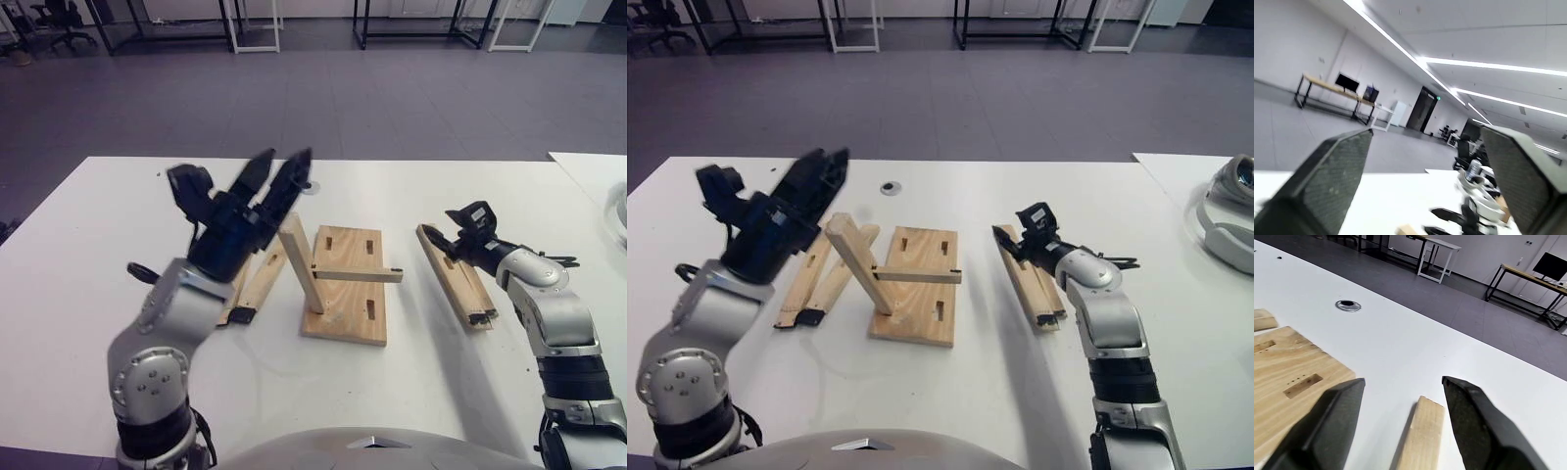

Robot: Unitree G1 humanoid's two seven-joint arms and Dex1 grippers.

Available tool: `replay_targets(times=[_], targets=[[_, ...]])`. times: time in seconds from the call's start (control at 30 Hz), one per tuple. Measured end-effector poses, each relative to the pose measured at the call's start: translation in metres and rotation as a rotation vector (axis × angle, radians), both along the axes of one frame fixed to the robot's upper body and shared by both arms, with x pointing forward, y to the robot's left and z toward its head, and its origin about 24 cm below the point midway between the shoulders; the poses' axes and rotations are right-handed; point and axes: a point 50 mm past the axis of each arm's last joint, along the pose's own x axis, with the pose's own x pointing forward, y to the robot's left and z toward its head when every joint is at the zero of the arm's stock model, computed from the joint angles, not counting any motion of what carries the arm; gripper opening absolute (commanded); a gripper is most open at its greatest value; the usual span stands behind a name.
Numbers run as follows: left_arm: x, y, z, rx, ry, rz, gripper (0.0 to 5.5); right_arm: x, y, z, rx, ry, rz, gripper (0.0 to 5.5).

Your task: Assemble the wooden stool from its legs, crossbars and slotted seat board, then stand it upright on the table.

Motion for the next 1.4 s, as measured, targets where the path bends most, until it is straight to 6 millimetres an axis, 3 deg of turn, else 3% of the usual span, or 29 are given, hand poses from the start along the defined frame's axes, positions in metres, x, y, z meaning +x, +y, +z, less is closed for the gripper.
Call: replay_targets(times=[0.1, 0.2, 0.23, 0.3, 0.37, 0.47, 0.67, 0.77, 0.87, 0.97, 1.0, 1.07, 1.13, 1.23, 1.3, 1.4], targets=[[0.021, 0.032, -0.006, 0.109, 0.042, 0.215, 4.04, 0.001, -0.009, 0.001, 0.002, -0.007, -0.047, 2.93], [0.030, 0.035, -0.050, 0.455, 0.202, 0.247, 4.04, 0.001, -0.011, 0.000, 0.000, -0.011, -0.054, 2.93], [0.028, 0.032, -0.074, 0.554, 0.280, 0.197, 4.04, 0.002, -0.011, 0.000, 0.000, -0.011, -0.053, 2.93], [0.024, 0.030, -0.118, 0.680, 0.423, 0.123, 4.04, 0.002, -0.007, -0.004, -0.003, 0.000, -0.037, 2.93], [0.023, 0.034, -0.141, 0.766, 0.500, 0.123, 4.04, 0.002, -0.003, -0.009, -0.003, 0.018, -0.022, 2.93], [0.024, 0.037, -0.156, 0.802, 0.569, 0.142, 4.04, 0.002, 0.001, -0.015, 0.000, 0.039, -0.006, 2.93], [0.016, 0.034, -0.179, 0.860, 0.664, 0.075, 2.85, 0.002, 0.009, -0.026, 0.009, 0.080, 0.017, 2.93], [0.016, 0.036, -0.179, 0.937, 0.645, 0.067, 2.29, 0.002, 0.014, -0.029, 0.014, 0.085, 0.027, 2.93], [0.016, 0.037, -0.179, 1.019, 0.616, 0.078, 2.08, 0.002, 0.015, -0.029, 0.012, 0.087, 0.030, 2.93], [0.017, 0.034, -0.178, 0.930, 0.629, 0.084, 2.08, 0.003, 0.017, -0.029, 0.041, 0.088, 0.034, 2.93], [0.020, 0.027, -0.169, 0.806, 0.598, 0.083, 2.08, 0.007, 0.020, -0.022, 0.131, 0.080, 0.028, 2.93], [0.038, 0.016, -0.131, 0.644, 0.423, 0.091, 2.08, 0.026, 0.026, 0.017, 0.336, -0.008, 0.056, 2.93], [0.054, 0.010, -0.095, 0.599, 0.239, 0.093, 2.08, 0.041, 0.033, 0.061, 0.568, -0.081, 0.131, 2.93], [0.072, -0.006, -0.049, 0.594, -0.031, 0.034, 2.08, 0.051, 0.060, 0.124, 0.850, -0.151, 0.324, 2.93], [0.080, -0.014, -0.041, 0.617, -0.106, -0.021, 2.08, 0.054, 0.079, 0.138, 0.992, -0.110, 0.402, 2.93], [0.088, -0.022, -0.036, 0.661, -0.181, -0.062, 2.08, 0.057, 0.092, 0.138, 1.123, -0.034, 0.420, 2.93]])
